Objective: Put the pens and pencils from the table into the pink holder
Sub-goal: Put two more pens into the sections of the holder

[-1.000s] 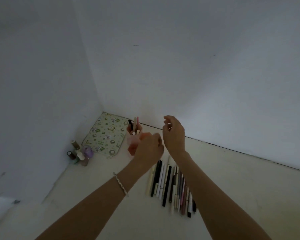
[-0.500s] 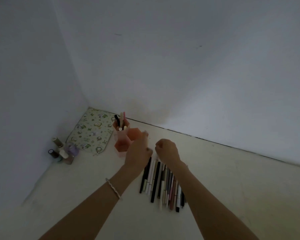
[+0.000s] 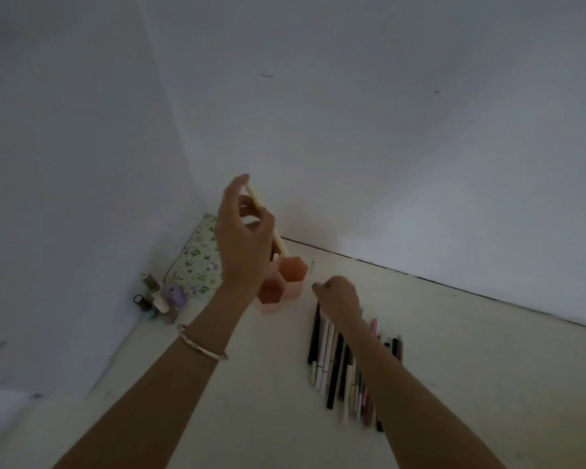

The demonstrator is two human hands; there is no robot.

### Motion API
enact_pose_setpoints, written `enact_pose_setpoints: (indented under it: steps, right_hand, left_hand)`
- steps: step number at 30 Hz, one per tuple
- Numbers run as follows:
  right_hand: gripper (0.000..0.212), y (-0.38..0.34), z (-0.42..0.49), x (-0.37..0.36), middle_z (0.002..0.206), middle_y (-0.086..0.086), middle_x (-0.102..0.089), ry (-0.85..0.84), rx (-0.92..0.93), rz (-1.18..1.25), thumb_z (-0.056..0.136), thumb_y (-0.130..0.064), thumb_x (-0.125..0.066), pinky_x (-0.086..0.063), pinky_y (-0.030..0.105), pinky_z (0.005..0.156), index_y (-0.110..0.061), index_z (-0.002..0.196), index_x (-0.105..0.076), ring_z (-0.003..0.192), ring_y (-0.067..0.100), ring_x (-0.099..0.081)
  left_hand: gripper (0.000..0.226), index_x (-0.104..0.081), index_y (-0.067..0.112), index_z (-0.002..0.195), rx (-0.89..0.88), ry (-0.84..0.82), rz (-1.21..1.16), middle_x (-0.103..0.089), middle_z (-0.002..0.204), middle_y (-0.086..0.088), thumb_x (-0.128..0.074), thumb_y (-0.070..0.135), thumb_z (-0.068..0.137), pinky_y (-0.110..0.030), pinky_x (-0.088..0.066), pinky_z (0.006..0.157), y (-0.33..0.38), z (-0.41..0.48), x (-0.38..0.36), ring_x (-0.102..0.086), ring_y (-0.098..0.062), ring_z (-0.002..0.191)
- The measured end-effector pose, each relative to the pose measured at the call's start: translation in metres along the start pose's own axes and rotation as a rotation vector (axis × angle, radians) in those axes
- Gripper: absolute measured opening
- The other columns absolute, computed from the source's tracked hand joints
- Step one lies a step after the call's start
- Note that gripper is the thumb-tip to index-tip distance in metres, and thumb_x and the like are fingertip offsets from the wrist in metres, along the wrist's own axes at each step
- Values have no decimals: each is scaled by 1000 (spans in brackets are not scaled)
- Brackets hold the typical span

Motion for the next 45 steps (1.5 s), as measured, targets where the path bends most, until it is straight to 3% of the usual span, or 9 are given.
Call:
enact_pose_setpoints:
  steps: [4, 10, 15, 20, 26, 30, 35, 40, 45]
  right_hand:
    - [16, -28, 9, 65, 67, 4, -55, 204, 26, 326, 89, -20, -54, -38, 24, 49, -7, 79, -54, 59, 18, -50]
    - [12, -74, -13, 122, 68, -4, -56, 528, 240, 629, 91, -9, -53, -37, 5, 46, -12, 102, -54, 47, -5, -49]
    - [12, -108, -34, 123, 83, -2, -65, 639, 458, 736, 95, -15, -52, -45, 9, 64, -22, 104, -51, 69, 2, -58]
    - [11, -128, -39, 87, 91, -9, -61, 569, 602, 537, 98, -16, -51, -48, 15, 76, -21, 107, -51, 83, 4, -60]
    - [17, -123, -41, 42, 104, 5, -69, 383, 749, 119, 93, -8, -56, -45, 22, 90, -9, 105, -67, 97, 22, -62]
    - [28, -91, -36, 73, 105, 2, -67, 484, 571, 243, 88, 0, -52, -53, 32, 85, -10, 112, -64, 94, 18, -62]
    - [27, -46, -31, 99, 100, -3, -67, 444, 420, 246, 90, 0, -49, -53, 30, 84, -14, 108, -64, 94, 13, -62]
    - [21, -12, -32, 107, 95, -8, -66, 425, 372, 168, 94, -8, -50, -49, 22, 76, -15, 105, -65, 83, 9, -61]
    - [16, 8, -23, 72, 94, 0, -64, 210, 282, -58, 89, -11, -54, -43, 22, 72, -11, 97, -68, 83, 14, -59]
  left_hand:
    - [48, -51, 17, 132, -12, 180, 39, -64, 98, -7, -58, 3, 86, -9, -52, 68, -16, 18, 22, -63, -9, 85]
    - [29, -63, 13, 118, -95, -157, 360, -63, 110, -7, -56, 19, 91, -29, -50, 85, -51, -9, -7, -61, -17, 99]
    - [27, -69, 6, 104, -99, -55, 473, -65, 109, -11, -49, 5, 86, -39, -45, 93, -61, -12, 11, -58, -28, 105]
    - [33, -64, 10, 109, -74, -16, 349, -61, 108, -5, -46, -3, 85, -24, -45, 85, -49, -6, 22, -57, -17, 97]
    - [24, -62, 16, 102, -71, -88, 273, -59, 100, 7, -49, 2, 87, -1, -38, 75, -27, -22, 0, -52, 4, 81]
    - [9, -60, 21, 90, -86, -468, 481, -62, 84, 9, -55, 14, 89, -13, -43, 78, -32, -75, -53, -53, 7, 75]
    - [28, -46, 12, 122, 153, -944, 860, -59, 111, -6, -50, 19, 95, -29, -51, 81, -90, -167, -97, -62, -21, 97]
    - [44, -32, 11, 138, 208, -906, 922, -59, 113, -9, -48, 25, 100, -32, -56, 80, -110, -182, -100, -64, -22, 95]
    - [50, -41, 18, 133, 206, -697, 570, -61, 96, -4, -60, 9, 89, -33, -59, 68, -71, -135, -97, -64, -17, 78]
Point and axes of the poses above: each hand's wrist, its own z-axis towards the middle knuckle, its own x-axis out of the back of the hand, y = z × x, the point moved 7 cm from there along z, towards the middle knuckle
